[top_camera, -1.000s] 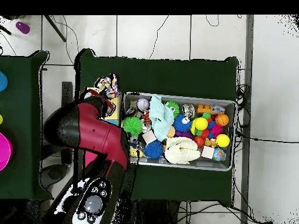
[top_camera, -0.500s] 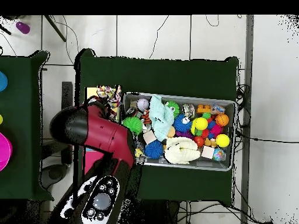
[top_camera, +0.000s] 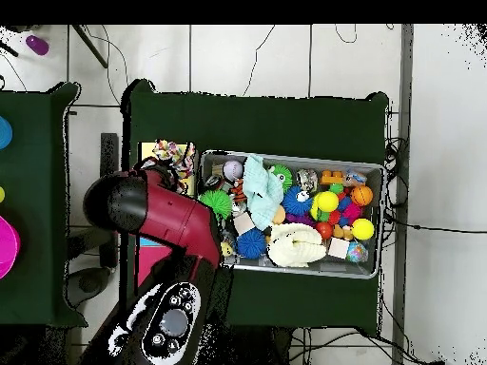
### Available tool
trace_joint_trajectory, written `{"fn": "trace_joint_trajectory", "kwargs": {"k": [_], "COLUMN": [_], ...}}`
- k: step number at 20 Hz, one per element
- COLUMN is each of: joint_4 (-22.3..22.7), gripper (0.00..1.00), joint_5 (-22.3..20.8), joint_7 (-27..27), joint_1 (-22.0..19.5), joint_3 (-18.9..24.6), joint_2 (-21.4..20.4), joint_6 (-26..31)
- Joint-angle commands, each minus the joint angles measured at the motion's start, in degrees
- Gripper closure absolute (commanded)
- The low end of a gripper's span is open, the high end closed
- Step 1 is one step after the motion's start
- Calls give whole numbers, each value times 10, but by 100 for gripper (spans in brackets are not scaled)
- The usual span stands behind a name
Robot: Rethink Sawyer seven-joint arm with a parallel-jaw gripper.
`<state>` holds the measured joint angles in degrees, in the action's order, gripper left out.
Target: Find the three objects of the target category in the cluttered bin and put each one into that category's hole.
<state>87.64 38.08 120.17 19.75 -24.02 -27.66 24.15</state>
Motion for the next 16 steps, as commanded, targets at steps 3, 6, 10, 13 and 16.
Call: {"fn": "trace_joint_trajectory", "kwargs": {"k": [3, 6, 10, 13, 16], "joint_4": [40, 39, 60, 73, 72], "gripper": [100, 100, 100, 100, 100], "joint_5": [34, 39, 64, 81, 88], "joint_7": [164, 171, 177, 172, 187], "joint_1": [-8, -5, -10, -15, -10], "joint_3": [73, 73, 96, 112, 109], "joint_2": [1, -2, -6, -15, -17], "joint_6": [61, 71, 66, 66, 87]}}
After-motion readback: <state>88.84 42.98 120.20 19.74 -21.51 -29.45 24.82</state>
